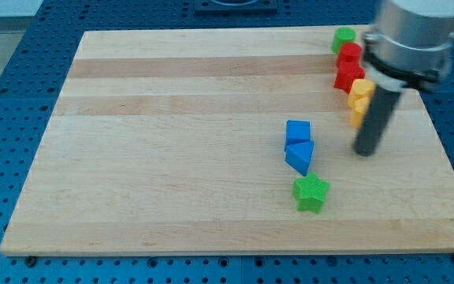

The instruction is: Push the red star towards the center right

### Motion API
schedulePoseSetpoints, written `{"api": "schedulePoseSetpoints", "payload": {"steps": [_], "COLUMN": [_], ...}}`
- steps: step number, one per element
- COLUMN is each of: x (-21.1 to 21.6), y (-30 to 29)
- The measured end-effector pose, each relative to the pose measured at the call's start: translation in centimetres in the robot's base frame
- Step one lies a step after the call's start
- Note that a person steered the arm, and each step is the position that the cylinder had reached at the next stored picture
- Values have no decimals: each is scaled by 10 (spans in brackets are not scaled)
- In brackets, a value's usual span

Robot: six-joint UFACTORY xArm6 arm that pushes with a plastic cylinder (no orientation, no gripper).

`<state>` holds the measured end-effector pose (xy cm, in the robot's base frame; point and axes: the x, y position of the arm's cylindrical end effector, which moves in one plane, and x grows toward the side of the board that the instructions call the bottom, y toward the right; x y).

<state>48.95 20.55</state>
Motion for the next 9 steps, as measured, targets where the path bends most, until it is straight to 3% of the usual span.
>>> {"api": "schedulePoseSetpoints", "payload": {"steps": [1,2,4,5,6,7,8,9], "x": [-1,-79,-252,-275,-269,-277,-290,-265], "y": [74,127,98,27,-30,-27,25,4]}}
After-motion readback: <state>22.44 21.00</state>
